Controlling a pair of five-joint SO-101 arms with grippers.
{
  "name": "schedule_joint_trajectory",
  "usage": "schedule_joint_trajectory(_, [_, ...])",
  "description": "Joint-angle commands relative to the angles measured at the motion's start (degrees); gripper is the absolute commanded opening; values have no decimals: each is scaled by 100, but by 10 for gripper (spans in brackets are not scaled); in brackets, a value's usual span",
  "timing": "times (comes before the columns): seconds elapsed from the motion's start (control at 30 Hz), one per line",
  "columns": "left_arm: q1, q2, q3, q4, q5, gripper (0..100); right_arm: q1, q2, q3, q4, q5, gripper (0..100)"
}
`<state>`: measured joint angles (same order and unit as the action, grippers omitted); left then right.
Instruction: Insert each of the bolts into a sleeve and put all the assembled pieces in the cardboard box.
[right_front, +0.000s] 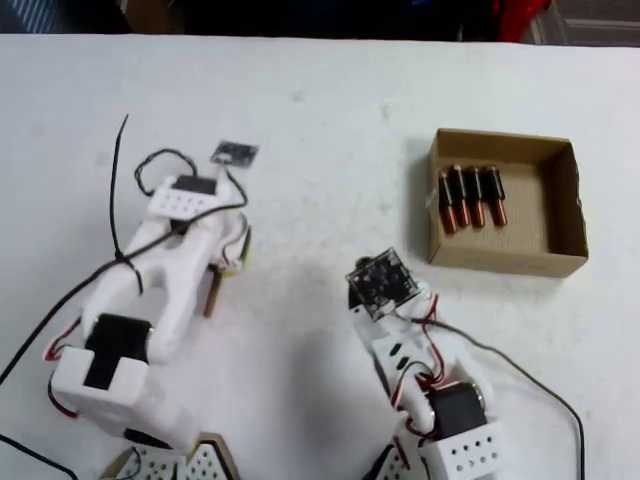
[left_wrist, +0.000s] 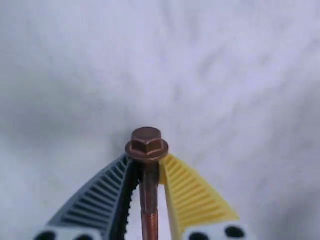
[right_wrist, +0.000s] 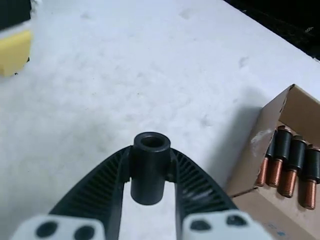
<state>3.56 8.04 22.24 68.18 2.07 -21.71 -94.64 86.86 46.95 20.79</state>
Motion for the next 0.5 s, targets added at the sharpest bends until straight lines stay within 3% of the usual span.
schedule_joint_trajectory(0.0, [75, -233, -325, 88, -70, 20, -180, -84, 26, -180, -9, 17])
schedule_joint_trajectory(0.47, [31, -3442, 281, 360, -492, 20, -1051, -84, 343, -189, -26, 17])
